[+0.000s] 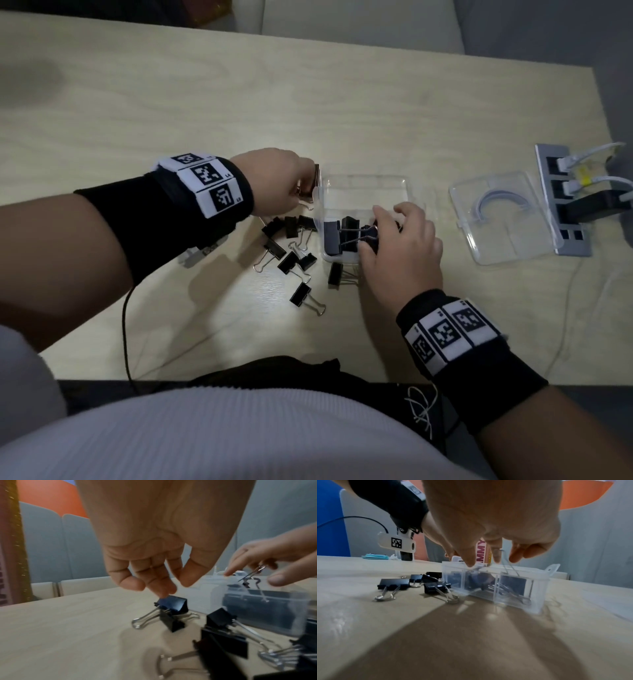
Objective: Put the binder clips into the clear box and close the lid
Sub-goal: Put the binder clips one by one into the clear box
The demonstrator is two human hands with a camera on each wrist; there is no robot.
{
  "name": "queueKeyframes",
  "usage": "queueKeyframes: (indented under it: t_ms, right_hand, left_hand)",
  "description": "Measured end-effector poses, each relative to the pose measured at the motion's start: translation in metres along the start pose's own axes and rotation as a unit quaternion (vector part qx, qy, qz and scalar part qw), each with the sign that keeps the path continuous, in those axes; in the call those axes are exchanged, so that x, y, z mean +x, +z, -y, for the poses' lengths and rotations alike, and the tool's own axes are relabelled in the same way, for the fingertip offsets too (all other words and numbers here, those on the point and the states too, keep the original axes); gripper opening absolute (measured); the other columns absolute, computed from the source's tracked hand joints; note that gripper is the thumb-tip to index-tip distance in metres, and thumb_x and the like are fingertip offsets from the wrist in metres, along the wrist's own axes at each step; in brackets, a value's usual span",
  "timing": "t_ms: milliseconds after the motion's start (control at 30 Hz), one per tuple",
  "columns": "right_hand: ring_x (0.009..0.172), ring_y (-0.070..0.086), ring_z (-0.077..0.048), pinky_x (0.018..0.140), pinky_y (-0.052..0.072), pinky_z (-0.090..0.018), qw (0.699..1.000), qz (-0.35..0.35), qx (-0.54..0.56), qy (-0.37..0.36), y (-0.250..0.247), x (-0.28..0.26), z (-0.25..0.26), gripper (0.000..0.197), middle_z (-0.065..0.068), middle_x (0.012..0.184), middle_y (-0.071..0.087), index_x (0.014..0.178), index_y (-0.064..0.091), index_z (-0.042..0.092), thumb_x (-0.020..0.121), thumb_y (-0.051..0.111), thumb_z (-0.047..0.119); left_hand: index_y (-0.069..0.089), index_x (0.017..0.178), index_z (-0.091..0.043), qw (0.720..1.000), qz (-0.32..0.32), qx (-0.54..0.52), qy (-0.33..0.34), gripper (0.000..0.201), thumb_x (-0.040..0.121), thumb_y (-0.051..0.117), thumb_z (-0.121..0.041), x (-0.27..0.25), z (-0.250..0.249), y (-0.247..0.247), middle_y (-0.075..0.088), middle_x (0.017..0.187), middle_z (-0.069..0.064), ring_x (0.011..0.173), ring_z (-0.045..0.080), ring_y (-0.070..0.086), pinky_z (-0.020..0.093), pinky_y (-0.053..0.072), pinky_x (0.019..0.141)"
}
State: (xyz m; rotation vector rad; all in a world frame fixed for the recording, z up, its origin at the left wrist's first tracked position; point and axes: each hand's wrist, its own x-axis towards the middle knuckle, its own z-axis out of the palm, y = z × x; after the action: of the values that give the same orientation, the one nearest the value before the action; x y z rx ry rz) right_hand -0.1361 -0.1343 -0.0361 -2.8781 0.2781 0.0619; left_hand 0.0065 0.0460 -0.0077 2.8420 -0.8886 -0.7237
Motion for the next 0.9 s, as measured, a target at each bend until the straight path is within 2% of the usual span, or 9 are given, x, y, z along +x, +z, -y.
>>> queueKeyframes:
  t_ms: [167,267,400,433,533,600,667,767,900]
  right_hand:
    - [0.084,0.052,-0.024,0.074,0.03,-0.032,0.986,-0.037,-0.009,-0.161,-0.005,-0.011,0.018,0.015,-0.002,0.094,0.058,0.091,0.064,0.019,0.077,0.067,0.024]
    - [0.073,0.051,-0.023,0.068,0.029,-0.031,0.982,-0.011,-0.045,-0.182,0.003,-0.006,0.017,0.011,0.001,0.08,0.057,0.079,0.063,0.02,0.076,0.07,0.012]
    - [0.078,0.052,-0.021,0.072,0.029,-0.033,0.989,0.011,-0.067,-0.133,0.002,0.013,0.008,0.012,0.002,0.083,0.059,0.085,0.063,0.02,0.083,0.063,0.008]
    - [0.077,0.053,-0.022,0.072,0.032,-0.034,0.99,0.011,-0.076,-0.12,0.002,0.019,0.005,0.012,0.001,0.083,0.059,0.085,0.063,0.019,0.082,0.062,0.007]
    - [0.078,0.055,-0.025,0.073,0.039,-0.037,0.992,0.002,-0.097,-0.084,0.003,0.031,-0.002,0.015,-0.003,0.086,0.06,0.087,0.063,0.017,0.078,0.063,0.005]
    - [0.081,0.056,-0.028,0.074,0.04,-0.038,0.993,-0.009,-0.09,-0.072,0.004,0.036,-0.004,0.018,-0.004,0.089,0.06,0.09,0.063,0.016,0.077,0.064,0.004]
    - [0.084,0.056,-0.028,0.077,0.041,-0.041,0.994,-0.019,-0.073,-0.078,0.004,0.034,-0.002,0.019,-0.005,0.093,0.06,0.094,0.063,0.015,0.078,0.062,0.005]
    - [0.087,0.056,-0.027,0.083,0.044,-0.045,0.993,-0.021,-0.035,-0.111,0.006,0.026,0.005,0.016,-0.004,0.093,0.06,0.096,0.064,0.016,0.081,0.062,0.009]
    - [0.086,0.055,-0.026,0.079,0.043,-0.042,0.992,-0.007,0.005,-0.129,0.005,0.019,0.005,0.014,-0.003,0.093,0.06,0.096,0.065,0.017,0.083,0.061,0.014]
  left_hand:
    - [0.042,0.133,-0.035,0.995,0.062,0.061,-0.056,0.059,0.079,0.064,-0.026,0.003,0.023,0.006,0.046,0.13,0.003,0.107,0.028,0.055,0.043,0.052,0.086]
    - [0.048,0.13,-0.031,0.996,0.055,0.045,-0.055,0.05,0.082,0.063,-0.024,0.007,0.026,0.014,0.048,0.126,0.004,0.102,0.028,0.059,0.038,0.051,0.083]
    - [0.055,0.089,-0.022,0.996,0.036,0.062,-0.045,0.006,0.085,0.059,-0.025,0.011,0.025,0.015,0.053,0.108,0.005,0.088,0.027,0.056,0.033,0.047,0.074]
    - [0.054,0.084,-0.021,0.996,0.033,0.073,-0.045,0.007,0.086,0.059,-0.026,0.013,0.025,0.014,0.054,0.106,0.006,0.089,0.028,0.057,0.033,0.047,0.073]
    - [0.065,0.099,-0.013,0.994,0.039,0.094,-0.048,0.019,0.09,0.055,-0.026,0.018,0.026,0.012,0.059,0.108,0.008,0.096,0.03,0.06,0.034,0.049,0.075]
    - [0.061,0.107,-0.015,0.996,0.019,0.069,-0.047,0.022,0.089,0.055,-0.026,0.022,0.027,0.006,0.058,0.111,0.008,0.098,0.029,0.059,0.035,0.048,0.078]
    - [0.052,0.116,-0.02,0.999,-0.013,0.025,-0.045,0.03,0.086,0.057,-0.025,0.024,0.028,0.003,0.055,0.117,0.007,0.098,0.029,0.058,0.038,0.049,0.081]
    - [0.042,0.133,-0.035,0.999,0.022,0.043,-0.012,0.054,0.083,0.062,-0.026,0.029,0.024,0.004,0.048,0.127,0.005,0.102,0.03,0.058,0.04,0.051,0.084]
    - [0.051,0.123,-0.029,0.994,0.06,0.086,0.001,0.043,0.082,0.065,-0.029,0.038,0.016,0.007,0.048,0.116,0.006,0.092,0.03,0.059,0.038,0.052,0.076]
